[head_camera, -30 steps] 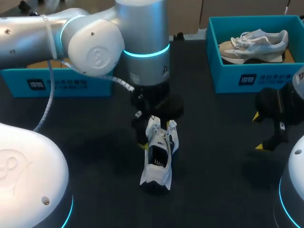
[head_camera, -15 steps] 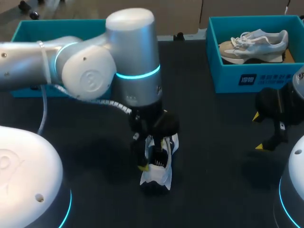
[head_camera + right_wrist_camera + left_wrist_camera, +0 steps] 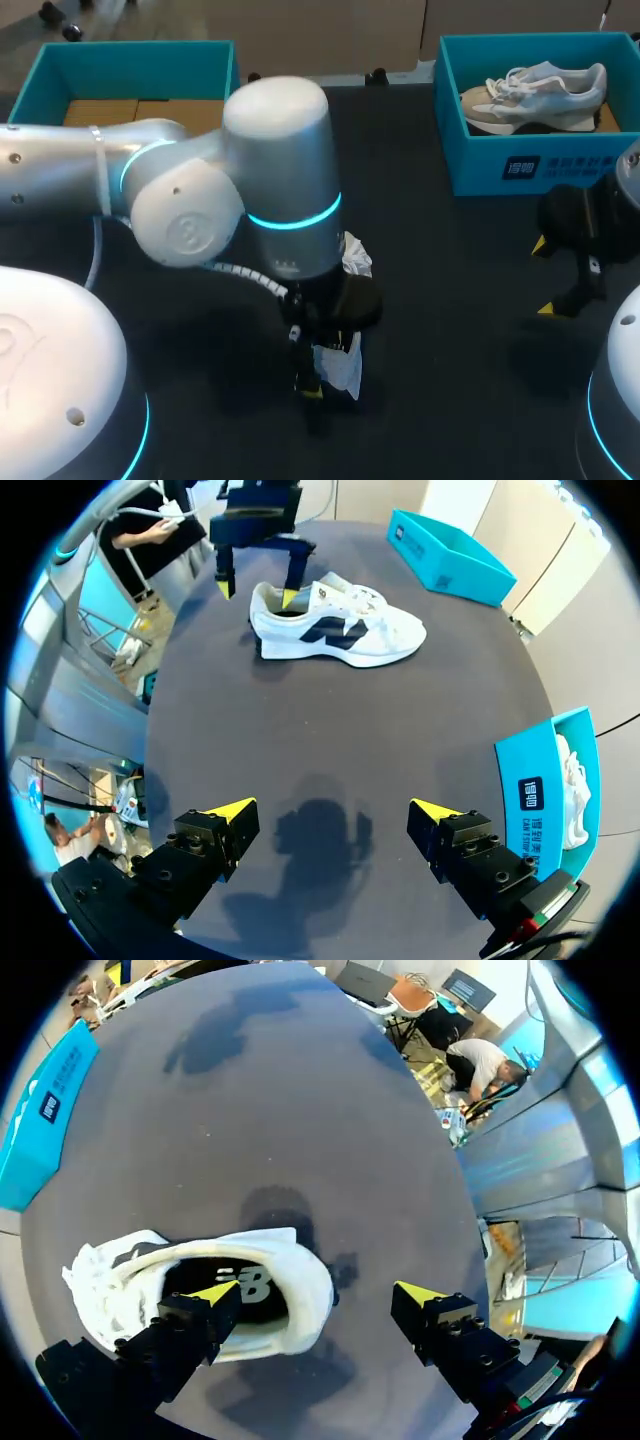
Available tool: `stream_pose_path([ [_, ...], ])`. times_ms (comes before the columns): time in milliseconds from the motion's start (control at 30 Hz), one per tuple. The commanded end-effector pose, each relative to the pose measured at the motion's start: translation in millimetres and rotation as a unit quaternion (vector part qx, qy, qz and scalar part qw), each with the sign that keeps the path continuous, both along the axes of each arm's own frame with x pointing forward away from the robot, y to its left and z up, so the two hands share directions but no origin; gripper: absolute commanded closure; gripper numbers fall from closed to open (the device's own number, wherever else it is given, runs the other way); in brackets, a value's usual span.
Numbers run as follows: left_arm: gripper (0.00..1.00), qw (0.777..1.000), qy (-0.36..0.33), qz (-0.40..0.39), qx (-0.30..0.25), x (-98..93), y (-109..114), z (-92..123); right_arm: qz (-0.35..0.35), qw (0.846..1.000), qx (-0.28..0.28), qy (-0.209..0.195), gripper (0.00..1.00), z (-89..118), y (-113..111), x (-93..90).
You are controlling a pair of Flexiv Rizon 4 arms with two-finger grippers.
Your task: Take the shoe out of the shoebox, open the shoe tongue, remove and reinsert the insole, then place the shoe into the shoebox
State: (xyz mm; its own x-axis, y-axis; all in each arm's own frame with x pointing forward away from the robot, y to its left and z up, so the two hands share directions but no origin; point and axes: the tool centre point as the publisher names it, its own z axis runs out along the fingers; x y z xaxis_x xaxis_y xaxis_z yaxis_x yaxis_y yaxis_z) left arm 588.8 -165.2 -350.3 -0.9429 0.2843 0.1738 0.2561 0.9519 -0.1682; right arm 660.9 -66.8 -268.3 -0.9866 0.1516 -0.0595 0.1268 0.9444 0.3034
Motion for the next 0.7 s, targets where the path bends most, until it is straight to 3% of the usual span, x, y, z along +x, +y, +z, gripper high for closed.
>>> stream_pose_path([
  [33,0.0,1.0,-0.009,-0.004,0.008,-3.2,-8,-12,-0.001,1.0,-0.001,-0.001,0.0,0,0,-1.8],
  [400,0.0,0.999,-0.042,0.005,0.026,-7.7,-10,-30,-0.001,1.0,-0.001,-0.001,0.0,0,0,-1.8],
  [567,0.17,0.998,-0.038,0.016,0.037,-6.6,-9,-39,-0.001,1.0,-0.001,-0.001,0.0,0,0,-1.8],
  [633,0.53,0.998,-0.042,0.025,0.046,-6.4,-9,-43,-0.001,1.0,-0.001,-0.001,0.0,0,0,-1.8],
  [667,0.6,0.998,-0.039,0.024,0.045,-6.4,-9,-44,-0.001,1.0,-0.001,-0.001,0.0,0,0,-1.8],
  [700,1.0,0.997,-0.045,0.029,0.05,-6.7,-9,-44,-0.001,1.0,-0.001,-0.001,0.0,0,0,-1.8],
])
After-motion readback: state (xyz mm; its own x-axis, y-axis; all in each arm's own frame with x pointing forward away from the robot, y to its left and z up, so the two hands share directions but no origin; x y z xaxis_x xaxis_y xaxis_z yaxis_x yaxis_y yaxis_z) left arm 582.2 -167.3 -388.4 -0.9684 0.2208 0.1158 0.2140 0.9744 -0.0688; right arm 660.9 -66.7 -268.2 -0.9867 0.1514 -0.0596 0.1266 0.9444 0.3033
